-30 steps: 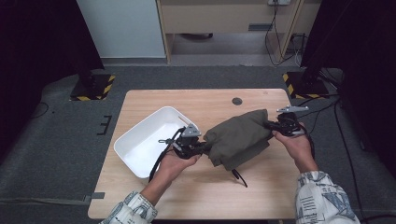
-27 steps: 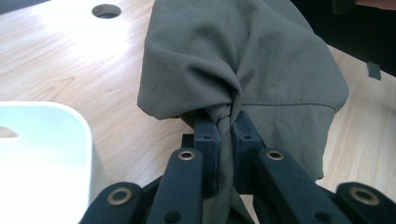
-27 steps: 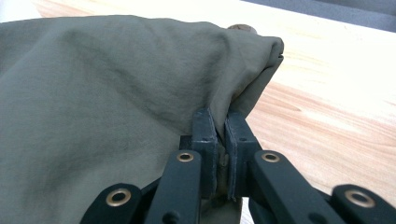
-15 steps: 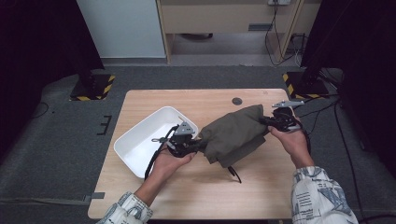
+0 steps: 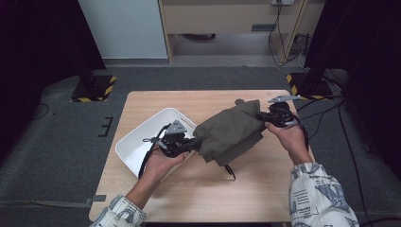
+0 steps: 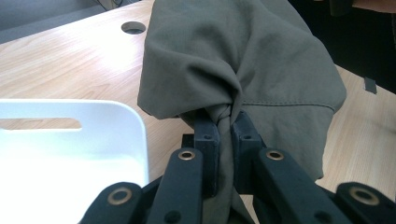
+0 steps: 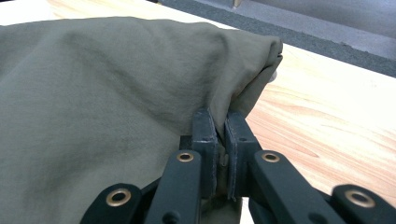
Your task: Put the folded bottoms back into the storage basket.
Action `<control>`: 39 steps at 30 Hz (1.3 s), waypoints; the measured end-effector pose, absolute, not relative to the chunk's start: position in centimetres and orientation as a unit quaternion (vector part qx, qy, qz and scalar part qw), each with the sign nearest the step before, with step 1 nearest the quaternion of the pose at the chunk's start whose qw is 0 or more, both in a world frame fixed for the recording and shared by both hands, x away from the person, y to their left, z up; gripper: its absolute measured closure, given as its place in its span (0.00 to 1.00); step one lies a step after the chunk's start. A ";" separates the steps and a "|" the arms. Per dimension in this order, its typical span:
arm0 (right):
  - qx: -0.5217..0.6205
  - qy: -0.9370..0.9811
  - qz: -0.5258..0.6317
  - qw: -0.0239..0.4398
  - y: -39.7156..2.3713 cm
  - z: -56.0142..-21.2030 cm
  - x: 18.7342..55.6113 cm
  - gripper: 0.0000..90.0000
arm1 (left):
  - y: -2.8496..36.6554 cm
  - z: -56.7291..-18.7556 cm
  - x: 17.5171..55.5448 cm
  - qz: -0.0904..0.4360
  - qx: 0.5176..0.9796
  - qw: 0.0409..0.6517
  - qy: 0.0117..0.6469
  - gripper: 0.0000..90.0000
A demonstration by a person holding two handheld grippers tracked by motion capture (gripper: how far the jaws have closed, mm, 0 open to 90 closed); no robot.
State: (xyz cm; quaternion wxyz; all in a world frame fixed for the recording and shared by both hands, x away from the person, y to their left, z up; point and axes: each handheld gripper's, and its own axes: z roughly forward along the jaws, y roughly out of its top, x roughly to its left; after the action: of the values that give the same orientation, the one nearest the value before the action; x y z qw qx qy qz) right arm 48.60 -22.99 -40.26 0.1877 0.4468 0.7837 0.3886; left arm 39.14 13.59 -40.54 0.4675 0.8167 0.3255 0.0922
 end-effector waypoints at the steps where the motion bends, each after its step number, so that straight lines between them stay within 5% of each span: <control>1: 0.446 0.785 0.388 0.188 -22.8 -40.2 48.6 0.94 | 13.7 -40.5 39.2 0.092 0.815 0.469 0.327 0.93; 39: 0.410 0.808 0.379 0.190 -15.9 -37.1 50.9 0.94 | 20.2 -38.1 39.0 0.114 0.786 0.494 0.354 0.93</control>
State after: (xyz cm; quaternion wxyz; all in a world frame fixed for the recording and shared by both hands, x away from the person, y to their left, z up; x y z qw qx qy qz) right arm 50.91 -15.93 -37.09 0.1895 0.4095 0.8077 0.3794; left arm 38.99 20.17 -38.14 0.4941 0.7856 0.3544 0.1140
